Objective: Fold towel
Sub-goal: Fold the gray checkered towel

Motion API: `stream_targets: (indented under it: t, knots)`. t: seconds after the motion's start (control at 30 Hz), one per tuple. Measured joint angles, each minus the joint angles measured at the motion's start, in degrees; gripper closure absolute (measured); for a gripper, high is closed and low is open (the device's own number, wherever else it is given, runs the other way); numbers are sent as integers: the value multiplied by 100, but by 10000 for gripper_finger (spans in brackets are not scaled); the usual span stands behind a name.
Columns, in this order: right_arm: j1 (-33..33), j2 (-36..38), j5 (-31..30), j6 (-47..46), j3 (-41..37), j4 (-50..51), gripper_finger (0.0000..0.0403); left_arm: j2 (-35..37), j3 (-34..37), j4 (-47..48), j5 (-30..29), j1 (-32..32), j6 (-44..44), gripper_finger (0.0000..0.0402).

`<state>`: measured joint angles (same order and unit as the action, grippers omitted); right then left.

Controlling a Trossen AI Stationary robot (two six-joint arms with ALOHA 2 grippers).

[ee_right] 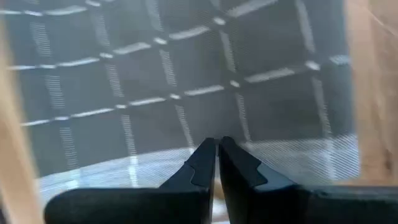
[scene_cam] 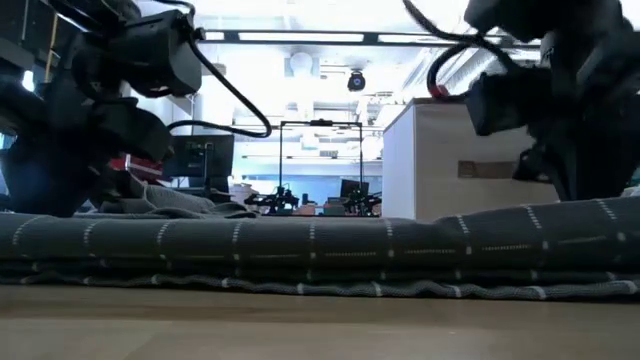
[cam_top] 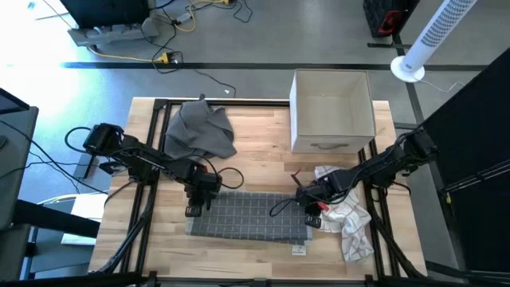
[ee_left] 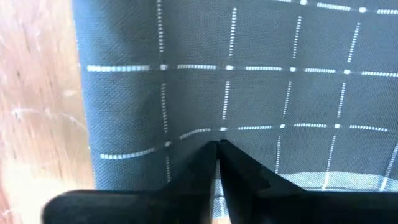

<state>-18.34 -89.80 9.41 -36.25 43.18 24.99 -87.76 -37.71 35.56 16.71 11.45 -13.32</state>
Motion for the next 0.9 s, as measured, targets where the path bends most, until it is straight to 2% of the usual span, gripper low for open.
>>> stream_targets:
  t: [0.23,0.4,0.53,0.73,0.9]
  knots:
    - [668,-1,-637,-105,-67,73,402,-2,23,159,-1,-58,-307,396]
    - [1252,-2,-1083,127,118,120,403,64,49,844,67,-58,-702,400]
    - [1581,26,-980,174,378,515,403,189,62,1413,188,-56,-821,401]
    - [1419,170,-904,74,1350,1671,403,726,-296,1760,-249,-114,-892,401]
    - [1203,171,-1311,-1314,2004,1979,401,1254,-655,1694,-902,-319,-914,401]
